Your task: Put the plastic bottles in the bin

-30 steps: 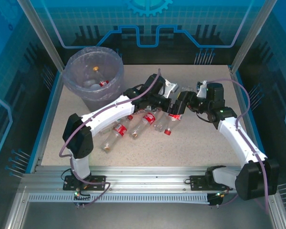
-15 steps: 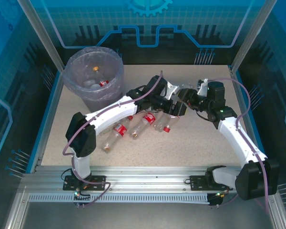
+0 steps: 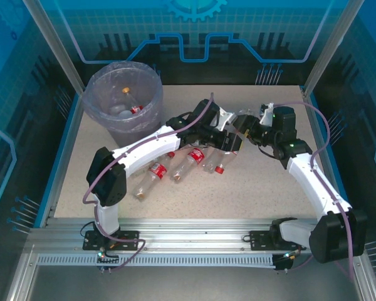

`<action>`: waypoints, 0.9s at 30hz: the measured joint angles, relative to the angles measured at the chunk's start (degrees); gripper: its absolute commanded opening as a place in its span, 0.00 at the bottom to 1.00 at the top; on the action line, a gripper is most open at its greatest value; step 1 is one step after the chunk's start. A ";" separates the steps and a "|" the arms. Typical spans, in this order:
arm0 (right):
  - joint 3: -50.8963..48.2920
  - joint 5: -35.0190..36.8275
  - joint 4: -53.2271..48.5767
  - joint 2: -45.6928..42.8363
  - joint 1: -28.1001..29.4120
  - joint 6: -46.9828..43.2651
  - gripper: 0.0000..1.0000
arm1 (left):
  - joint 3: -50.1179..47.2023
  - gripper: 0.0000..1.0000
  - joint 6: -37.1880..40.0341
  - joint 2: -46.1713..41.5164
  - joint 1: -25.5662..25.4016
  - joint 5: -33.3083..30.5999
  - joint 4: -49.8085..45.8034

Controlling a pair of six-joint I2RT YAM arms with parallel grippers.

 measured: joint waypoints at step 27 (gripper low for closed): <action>5.20 -8.02 -18.97 -11.96 -20.63 -8.79 0.88 | 19.82 0.47 8.46 -4.48 15.65 -4.74 -13.40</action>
